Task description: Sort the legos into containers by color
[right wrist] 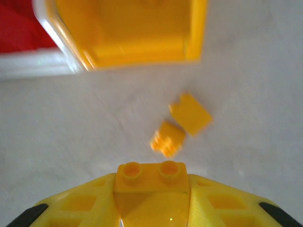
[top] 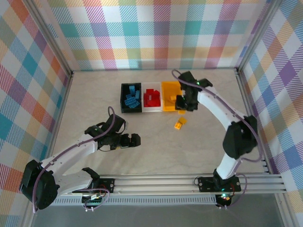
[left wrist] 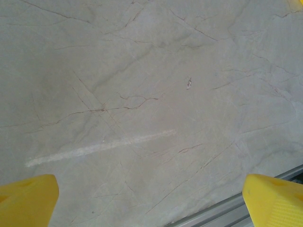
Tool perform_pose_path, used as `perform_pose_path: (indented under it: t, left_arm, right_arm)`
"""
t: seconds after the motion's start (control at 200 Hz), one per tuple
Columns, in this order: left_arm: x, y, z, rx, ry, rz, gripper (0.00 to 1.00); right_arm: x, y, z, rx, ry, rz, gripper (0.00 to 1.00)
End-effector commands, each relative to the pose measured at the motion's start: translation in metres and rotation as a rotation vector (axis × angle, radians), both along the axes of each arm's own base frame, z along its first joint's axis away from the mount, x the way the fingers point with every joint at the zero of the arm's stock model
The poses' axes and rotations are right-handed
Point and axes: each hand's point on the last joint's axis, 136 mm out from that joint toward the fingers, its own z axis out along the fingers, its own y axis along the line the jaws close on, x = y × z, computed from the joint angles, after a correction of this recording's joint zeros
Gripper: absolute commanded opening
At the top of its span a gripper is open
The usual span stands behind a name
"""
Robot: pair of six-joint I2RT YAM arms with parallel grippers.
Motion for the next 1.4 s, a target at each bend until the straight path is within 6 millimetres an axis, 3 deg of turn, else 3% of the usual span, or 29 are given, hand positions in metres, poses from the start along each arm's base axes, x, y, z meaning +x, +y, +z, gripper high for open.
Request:
perform_pose_path:
  t: [0.0, 0.1, 0.24, 0.43, 0.515, 0.615, 0.66, 0.72, 0.815, 0.96, 1.1, 1.23, 1.395]
  left_arm:
    - [0.001, -0.001, 0.011, -0.008, -0.022, 0.006, 1.00]
    - [-0.001, 0.002, 0.013, 0.006, -0.021, 0.010, 1.00]
    - [-0.006, 0.006, 0.016, 0.021, -0.011, 0.016, 1.00]
    - [-0.010, 0.010, 0.014, 0.051, -0.002, 0.019, 1.00]
    - [-0.010, 0.010, 0.014, 0.062, -0.001, 0.017, 1.00]
    - [-0.006, 0.007, 0.016, 0.054, -0.012, 0.013, 1.00]
    - [-0.004, 0.005, 0.016, 0.051, -0.014, 0.008, 1.00]
    - [0.001, 0.001, 0.018, 0.050, -0.023, -0.005, 1.00]
    - [0.011, -0.008, 0.024, 0.047, -0.046, -0.039, 1.00]
    - [0.021, -0.015, 0.027, 0.033, -0.074, -0.046, 1.00]
    - [0.023, -0.019, 0.026, -0.001, -0.078, -0.041, 1.00]
    - [0.023, -0.021, 0.025, 0.001, -0.068, -0.054, 1.00]
    - [0.021, -0.018, 0.026, 0.014, -0.066, -0.050, 1.00]
  right_arm:
    - [0.027, 0.011, -0.009, -0.025, 0.025, 0.051, 0.37]
    - [0.057, 0.027, -0.011, -0.007, 0.006, 0.067, 0.37]
    - [0.091, 0.040, -0.030, 0.005, 0.000, 0.079, 0.37]
    - [0.119, 0.051, -0.050, 0.030, -0.001, 0.089, 0.41]
    - [0.129, 0.054, -0.046, 0.036, -0.014, 0.100, 0.45]
    - [0.134, 0.054, -0.026, 0.044, -0.051, 0.105, 0.54]
    - [0.131, 0.050, -0.015, 0.035, -0.061, 0.106, 0.60]
    - [0.123, 0.038, -0.001, 0.023, -0.057, 0.089, 0.60]
    - [0.088, 0.027, 0.007, 0.009, -0.014, 0.070, 0.61]
    - [0.015, -0.009, -0.011, -0.046, 0.054, -0.034, 0.71]
    - [-0.036, -0.019, -0.042, -0.041, 0.146, -0.090, 0.77]
    - [-0.048, -0.011, -0.069, -0.029, 0.193, -0.124, 0.77]
    - [-0.040, -0.003, -0.093, -0.024, 0.206, -0.150, 0.77]
